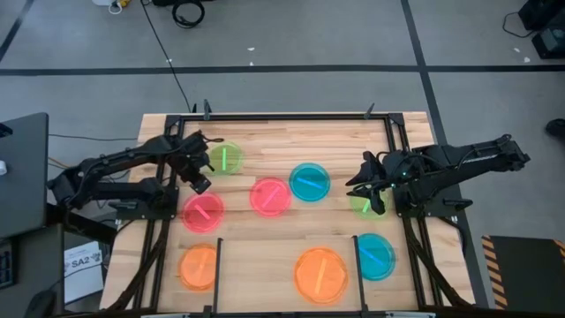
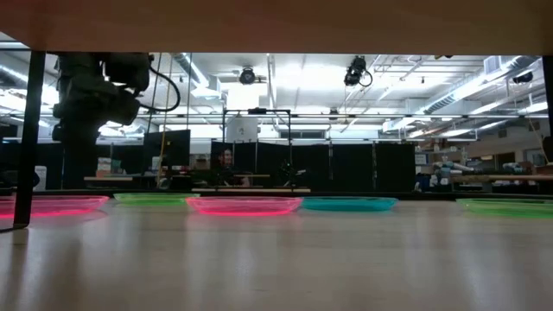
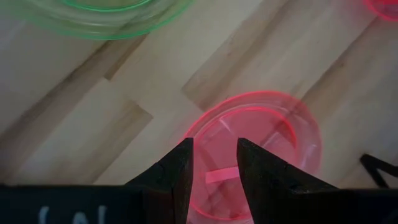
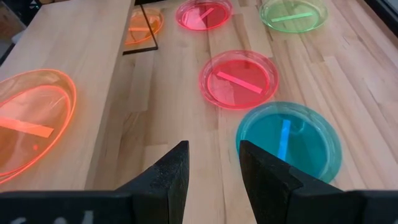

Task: Place and stack plates onto a shelf
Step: Put the left pink plate on the shelf

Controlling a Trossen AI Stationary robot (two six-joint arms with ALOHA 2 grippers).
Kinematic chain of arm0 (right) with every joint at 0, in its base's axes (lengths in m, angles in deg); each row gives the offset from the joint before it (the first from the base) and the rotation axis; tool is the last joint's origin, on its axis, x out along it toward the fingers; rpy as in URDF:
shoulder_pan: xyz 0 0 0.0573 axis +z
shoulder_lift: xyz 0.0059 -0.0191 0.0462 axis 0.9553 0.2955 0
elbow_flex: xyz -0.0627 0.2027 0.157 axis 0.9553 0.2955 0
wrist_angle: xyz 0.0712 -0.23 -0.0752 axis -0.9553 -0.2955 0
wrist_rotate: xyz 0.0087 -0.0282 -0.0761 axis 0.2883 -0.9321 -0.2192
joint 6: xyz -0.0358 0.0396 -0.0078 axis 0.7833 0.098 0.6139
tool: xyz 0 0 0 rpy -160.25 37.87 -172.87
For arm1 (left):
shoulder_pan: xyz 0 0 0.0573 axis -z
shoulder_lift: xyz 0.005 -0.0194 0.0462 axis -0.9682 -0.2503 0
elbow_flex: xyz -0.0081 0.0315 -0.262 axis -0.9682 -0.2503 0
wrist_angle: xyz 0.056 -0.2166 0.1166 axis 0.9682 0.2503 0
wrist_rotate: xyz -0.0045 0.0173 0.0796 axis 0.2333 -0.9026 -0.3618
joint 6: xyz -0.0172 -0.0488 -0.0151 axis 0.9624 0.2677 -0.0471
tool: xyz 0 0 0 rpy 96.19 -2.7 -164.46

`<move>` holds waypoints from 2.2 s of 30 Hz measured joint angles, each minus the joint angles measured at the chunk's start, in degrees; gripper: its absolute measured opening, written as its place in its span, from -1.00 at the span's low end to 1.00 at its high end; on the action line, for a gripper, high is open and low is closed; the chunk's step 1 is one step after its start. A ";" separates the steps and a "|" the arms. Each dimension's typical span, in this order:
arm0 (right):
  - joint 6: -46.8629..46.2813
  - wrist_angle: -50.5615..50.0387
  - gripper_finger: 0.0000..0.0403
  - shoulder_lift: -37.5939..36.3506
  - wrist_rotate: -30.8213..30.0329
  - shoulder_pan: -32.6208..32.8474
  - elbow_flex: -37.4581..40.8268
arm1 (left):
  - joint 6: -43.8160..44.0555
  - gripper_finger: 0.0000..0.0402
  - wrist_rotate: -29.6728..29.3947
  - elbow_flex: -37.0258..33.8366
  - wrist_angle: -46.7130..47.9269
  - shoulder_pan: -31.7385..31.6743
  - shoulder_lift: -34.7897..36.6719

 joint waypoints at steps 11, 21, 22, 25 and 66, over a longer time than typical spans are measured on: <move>0.00 0.07 -0.27 0.02 0.00 0.00 0.00 | 1.20 -0.35 -2.33 -0.04 0.13 1.61 -3.45; 0.00 0.25 -0.27 0.02 0.84 0.00 -0.02 | 1.15 -0.35 -2.60 -0.04 -0.03 1.63 -10.48; 0.00 0.30 -0.27 0.02 0.93 0.00 -0.02 | 1.20 -0.35 -2.67 -0.04 -0.01 1.63 -11.07; 0.00 0.35 -0.27 0.02 0.98 0.00 -0.02 | 1.20 -0.35 -2.74 -0.04 -0.03 1.63 -12.55; 0.00 0.34 -0.27 0.02 1.03 0.00 -0.02 | 1.27 -0.76 -3.04 -0.09 -1.32 1.61 -23.87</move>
